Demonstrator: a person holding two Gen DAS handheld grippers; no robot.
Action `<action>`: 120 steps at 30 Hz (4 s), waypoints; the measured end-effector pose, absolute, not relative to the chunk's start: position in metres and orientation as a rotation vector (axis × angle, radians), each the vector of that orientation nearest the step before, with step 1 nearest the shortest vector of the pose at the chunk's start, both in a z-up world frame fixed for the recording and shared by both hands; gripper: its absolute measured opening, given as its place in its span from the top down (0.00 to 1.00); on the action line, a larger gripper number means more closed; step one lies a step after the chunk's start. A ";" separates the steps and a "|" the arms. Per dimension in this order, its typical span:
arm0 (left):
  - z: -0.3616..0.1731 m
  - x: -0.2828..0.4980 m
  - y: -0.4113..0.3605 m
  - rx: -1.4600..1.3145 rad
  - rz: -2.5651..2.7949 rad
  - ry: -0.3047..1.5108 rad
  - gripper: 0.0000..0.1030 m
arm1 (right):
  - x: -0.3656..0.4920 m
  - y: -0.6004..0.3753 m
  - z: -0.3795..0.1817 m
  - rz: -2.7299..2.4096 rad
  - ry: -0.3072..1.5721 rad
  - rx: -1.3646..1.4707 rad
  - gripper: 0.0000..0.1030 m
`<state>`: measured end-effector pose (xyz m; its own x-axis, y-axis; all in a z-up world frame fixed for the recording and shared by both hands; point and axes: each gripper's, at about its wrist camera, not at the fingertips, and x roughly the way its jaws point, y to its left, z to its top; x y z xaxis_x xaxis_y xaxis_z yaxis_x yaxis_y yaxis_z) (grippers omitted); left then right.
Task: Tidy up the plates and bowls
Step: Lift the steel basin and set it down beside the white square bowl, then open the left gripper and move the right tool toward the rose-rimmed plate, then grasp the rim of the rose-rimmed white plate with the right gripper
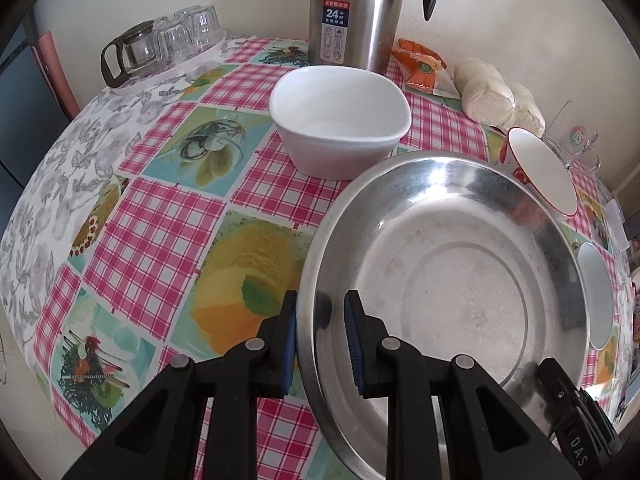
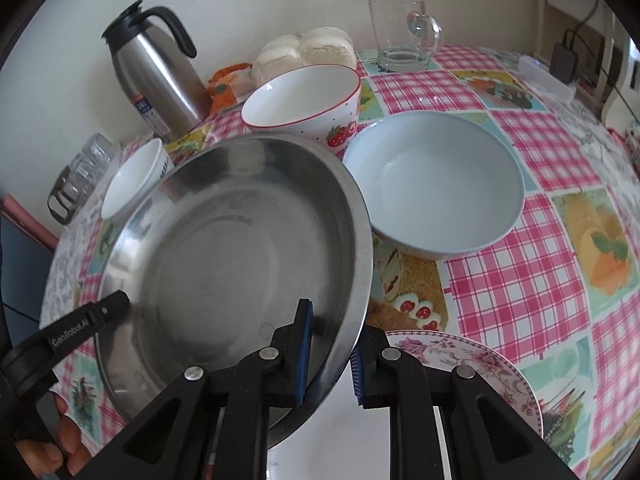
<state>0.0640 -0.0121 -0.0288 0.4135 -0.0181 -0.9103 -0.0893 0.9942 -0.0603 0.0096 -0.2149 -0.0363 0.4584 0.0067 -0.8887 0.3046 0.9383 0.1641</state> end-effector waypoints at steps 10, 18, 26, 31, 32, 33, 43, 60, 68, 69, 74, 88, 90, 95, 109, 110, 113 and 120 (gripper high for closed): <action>-0.024 0.061 -0.007 -0.126 0.047 1.149 0.76 | 0.010 -0.215 -0.033 -0.187 1.102 0.338 0.78; -0.017 0.058 0.000 -0.165 0.066 1.160 0.66 | 0.006 -0.213 -0.016 -0.191 1.081 0.324 0.58; 0.007 0.050 0.003 -0.186 0.045 1.100 0.52 | 0.001 -0.215 0.007 -0.203 1.037 0.341 0.56; 0.010 0.047 -0.009 -0.153 -0.004 1.117 0.43 | -0.002 -0.213 0.018 -0.210 1.001 0.328 0.37; 0.010 0.046 -0.012 -0.144 -0.010 1.121 0.43 | -0.002 -0.212 0.019 -0.209 0.999 0.323 0.36; 0.009 0.046 -0.014 -0.134 -0.014 1.126 0.42 | -0.002 -0.211 0.019 -0.207 1.001 0.321 0.35; -0.003 0.047 -0.022 -0.033 0.024 1.163 0.17 | 0.001 -0.213 0.008 -0.216 1.039 0.309 0.10; 0.020 0.046 -0.020 -0.049 0.012 1.027 0.02 | 0.001 -0.212 0.011 -0.204 1.028 0.305 0.00; 0.053 0.035 -0.031 -0.076 -0.095 0.875 0.02 | -0.013 -0.213 0.047 -0.259 0.874 0.278 0.00; 0.056 0.033 -0.032 -0.079 -0.102 0.864 0.02 | -0.015 -0.215 0.050 -0.256 0.861 0.287 0.00; 0.069 0.026 -0.027 -0.157 -0.189 0.832 0.02 | -0.025 -0.226 0.057 -0.211 0.825 0.354 0.00; 0.078 -0.007 -0.058 -0.135 -0.360 0.815 0.02 | -0.059 -0.263 0.063 -0.323 0.829 0.439 0.00; 0.071 -0.012 -0.066 -0.125 -0.395 0.857 0.02 | -0.059 -0.265 0.055 -0.356 0.883 0.423 0.00; 0.060 -0.026 -0.080 -0.088 -0.438 0.913 0.02 | -0.068 -0.275 0.037 -0.379 0.954 0.454 0.00; 0.024 -0.042 -0.092 -0.110 -0.495 1.150 0.02 | -0.086 -0.290 -0.011 -0.447 1.196 0.516 0.00; 0.023 -0.043 -0.092 -0.106 -0.489 1.164 0.02 | -0.086 -0.291 -0.013 -0.446 1.205 0.515 0.00; 0.014 -0.043 -0.092 -0.094 -0.468 1.217 0.02 | -0.086 -0.288 -0.019 -0.431 1.238 0.518 0.00; -0.007 -0.043 -0.094 -0.077 -0.436 1.335 0.02 | -0.090 -0.295 -0.041 -0.443 1.327 0.567 0.00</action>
<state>-0.0434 -0.0938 -0.0071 0.1664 -0.3490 -0.9223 0.2621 0.9173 -0.2998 -0.0899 -0.2947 -0.0412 0.1935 0.0172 -0.9810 0.6031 0.7866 0.1328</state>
